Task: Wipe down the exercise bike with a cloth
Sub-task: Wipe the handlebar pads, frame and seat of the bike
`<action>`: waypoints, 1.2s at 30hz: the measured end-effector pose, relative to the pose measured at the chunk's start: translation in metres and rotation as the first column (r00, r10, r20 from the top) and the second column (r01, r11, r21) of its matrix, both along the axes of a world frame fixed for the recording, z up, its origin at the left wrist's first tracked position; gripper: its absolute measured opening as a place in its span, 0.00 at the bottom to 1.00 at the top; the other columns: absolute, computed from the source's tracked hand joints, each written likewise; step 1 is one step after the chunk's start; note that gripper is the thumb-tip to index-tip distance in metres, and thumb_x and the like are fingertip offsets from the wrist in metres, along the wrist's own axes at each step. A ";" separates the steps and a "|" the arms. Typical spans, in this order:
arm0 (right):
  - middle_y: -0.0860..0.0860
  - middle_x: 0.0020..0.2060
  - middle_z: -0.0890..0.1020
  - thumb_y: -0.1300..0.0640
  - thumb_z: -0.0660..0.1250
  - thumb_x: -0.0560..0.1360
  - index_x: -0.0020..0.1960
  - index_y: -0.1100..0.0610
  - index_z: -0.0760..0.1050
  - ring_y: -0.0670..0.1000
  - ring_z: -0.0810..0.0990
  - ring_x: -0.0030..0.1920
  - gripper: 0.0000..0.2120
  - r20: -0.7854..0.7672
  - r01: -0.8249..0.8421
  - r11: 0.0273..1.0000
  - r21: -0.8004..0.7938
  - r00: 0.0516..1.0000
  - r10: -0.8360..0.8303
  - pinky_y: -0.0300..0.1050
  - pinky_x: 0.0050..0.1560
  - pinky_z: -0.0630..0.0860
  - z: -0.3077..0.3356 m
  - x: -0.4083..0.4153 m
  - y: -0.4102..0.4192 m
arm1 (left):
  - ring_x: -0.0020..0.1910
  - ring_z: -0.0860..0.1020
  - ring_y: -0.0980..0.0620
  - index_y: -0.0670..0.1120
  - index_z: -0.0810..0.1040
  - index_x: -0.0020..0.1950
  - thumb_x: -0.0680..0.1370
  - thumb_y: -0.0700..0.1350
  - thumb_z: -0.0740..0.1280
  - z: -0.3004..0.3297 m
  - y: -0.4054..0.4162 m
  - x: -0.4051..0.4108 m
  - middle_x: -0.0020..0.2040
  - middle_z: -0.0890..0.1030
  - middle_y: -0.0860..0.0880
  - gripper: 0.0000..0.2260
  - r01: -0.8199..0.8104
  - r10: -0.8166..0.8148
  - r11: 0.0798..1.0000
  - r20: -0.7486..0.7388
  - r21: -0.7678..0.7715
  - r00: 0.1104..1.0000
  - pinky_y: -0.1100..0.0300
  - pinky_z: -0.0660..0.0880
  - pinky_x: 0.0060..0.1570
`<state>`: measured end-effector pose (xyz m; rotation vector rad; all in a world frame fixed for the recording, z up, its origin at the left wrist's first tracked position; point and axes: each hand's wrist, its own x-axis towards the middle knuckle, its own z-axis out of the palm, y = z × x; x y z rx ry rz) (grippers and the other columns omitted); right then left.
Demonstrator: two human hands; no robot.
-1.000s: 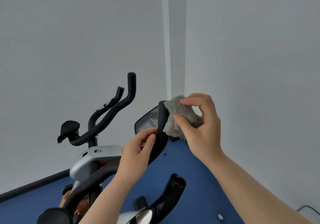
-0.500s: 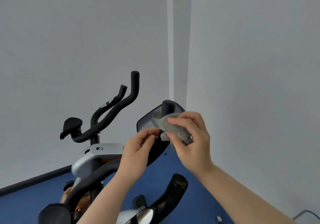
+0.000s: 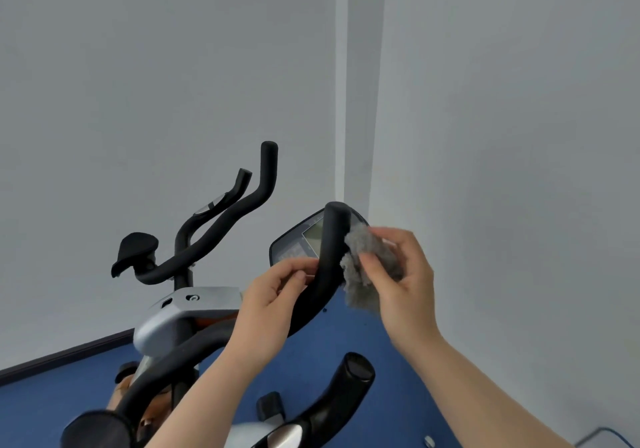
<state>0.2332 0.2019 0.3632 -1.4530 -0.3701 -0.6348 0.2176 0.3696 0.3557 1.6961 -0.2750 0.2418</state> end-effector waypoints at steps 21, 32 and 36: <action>0.44 0.48 0.74 0.58 0.78 0.66 0.49 0.51 0.81 0.46 0.77 0.49 0.13 0.308 0.242 0.922 -0.303 0.940 -0.145 0.38 0.40 0.76 0.013 -0.013 0.008 | 0.52 0.81 0.57 0.49 0.82 0.54 0.82 0.35 0.58 0.007 0.006 0.000 0.49 0.85 0.54 0.15 0.082 -0.084 0.996 -0.049 -0.040 0.995 0.70 0.74 0.51; 0.43 0.47 0.74 0.62 0.78 0.65 0.50 0.51 0.83 0.45 0.78 0.48 0.15 0.255 0.333 0.811 -0.481 0.938 -0.234 0.31 0.43 0.74 0.046 -0.026 0.022 | 0.56 0.79 0.62 0.53 0.79 0.60 0.82 0.36 0.59 0.012 0.022 0.003 0.54 0.83 0.59 0.15 0.252 -0.248 0.967 -0.083 0.041 0.965 0.70 0.72 0.55; 0.43 0.48 0.72 0.64 0.76 0.67 0.51 0.54 0.80 0.44 0.76 0.50 0.14 0.281 0.494 0.715 -0.494 0.869 -0.407 0.40 0.43 0.77 0.055 -0.032 0.042 | 0.56 0.79 0.63 0.56 0.78 0.62 0.82 0.40 0.60 0.014 0.044 0.006 0.54 0.83 0.61 0.14 0.396 -0.378 0.915 -0.185 0.074 0.907 0.71 0.73 0.55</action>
